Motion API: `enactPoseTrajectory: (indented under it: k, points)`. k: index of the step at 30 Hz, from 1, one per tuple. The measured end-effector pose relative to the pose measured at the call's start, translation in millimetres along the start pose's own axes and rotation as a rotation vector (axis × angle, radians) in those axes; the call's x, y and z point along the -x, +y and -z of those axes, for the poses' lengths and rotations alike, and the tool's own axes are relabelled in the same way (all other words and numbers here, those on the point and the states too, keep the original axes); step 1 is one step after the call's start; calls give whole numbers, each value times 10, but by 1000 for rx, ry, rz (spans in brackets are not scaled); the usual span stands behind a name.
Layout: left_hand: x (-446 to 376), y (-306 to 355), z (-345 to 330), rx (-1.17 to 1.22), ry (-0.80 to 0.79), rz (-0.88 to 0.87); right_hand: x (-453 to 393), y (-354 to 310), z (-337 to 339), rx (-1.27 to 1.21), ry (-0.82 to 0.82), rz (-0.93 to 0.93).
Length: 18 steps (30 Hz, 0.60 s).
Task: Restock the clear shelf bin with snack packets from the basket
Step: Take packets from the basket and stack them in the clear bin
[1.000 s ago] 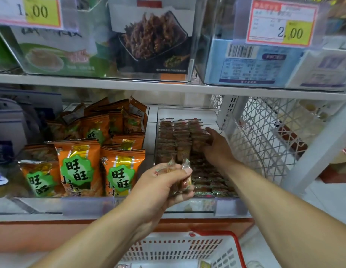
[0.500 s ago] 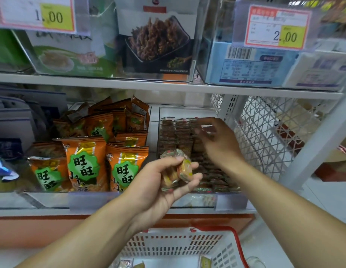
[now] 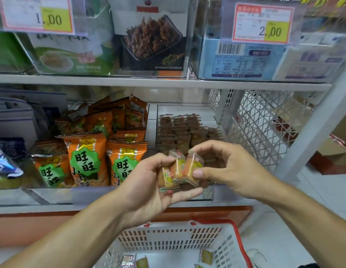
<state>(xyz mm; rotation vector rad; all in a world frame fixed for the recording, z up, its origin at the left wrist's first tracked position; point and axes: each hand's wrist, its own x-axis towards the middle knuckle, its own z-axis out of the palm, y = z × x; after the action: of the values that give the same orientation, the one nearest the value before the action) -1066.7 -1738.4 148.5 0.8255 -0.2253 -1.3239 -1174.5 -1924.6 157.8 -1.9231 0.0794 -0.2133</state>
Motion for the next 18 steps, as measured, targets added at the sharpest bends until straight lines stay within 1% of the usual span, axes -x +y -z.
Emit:
enactPoseTrajectory:
  k: [4,8,13,16,18]
  points:
    - [5,-8,2,-30,14,90,6,-14,-23,170,-118,4]
    - [-13,-24,49,-50,-14,139,34,-20,-35,205,-177,-15]
    - [-79,-76,43,-79,57,157,40,6,-108,219,-253,-64]
    - [-94,-71,33,-75,88,162,50,-4,-131,266,-217,-35]
    - [-103,-45,27,-110,130,130,47,-26,-99,272,-138,-25]
